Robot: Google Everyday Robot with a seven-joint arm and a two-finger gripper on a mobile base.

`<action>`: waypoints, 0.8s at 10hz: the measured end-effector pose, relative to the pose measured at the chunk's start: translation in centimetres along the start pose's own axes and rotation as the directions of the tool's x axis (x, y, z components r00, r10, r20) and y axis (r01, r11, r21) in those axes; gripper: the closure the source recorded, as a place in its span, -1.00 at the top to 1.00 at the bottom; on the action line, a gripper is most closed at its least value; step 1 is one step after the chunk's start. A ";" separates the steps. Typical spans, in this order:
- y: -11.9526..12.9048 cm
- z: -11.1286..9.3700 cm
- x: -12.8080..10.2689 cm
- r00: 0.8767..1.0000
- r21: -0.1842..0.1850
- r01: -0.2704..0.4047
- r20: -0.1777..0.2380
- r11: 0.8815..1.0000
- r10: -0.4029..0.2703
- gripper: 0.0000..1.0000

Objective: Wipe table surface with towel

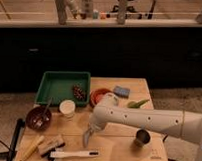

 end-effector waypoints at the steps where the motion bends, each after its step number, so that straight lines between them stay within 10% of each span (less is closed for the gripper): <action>1: 1.0 -0.3 0.3 1.000 0.001 -0.009 0.001 1.000 0.009 -1.00; 8: 3.6 -2.9 9.4 0.987 0.051 -0.145 -0.057 0.988 0.148 -1.00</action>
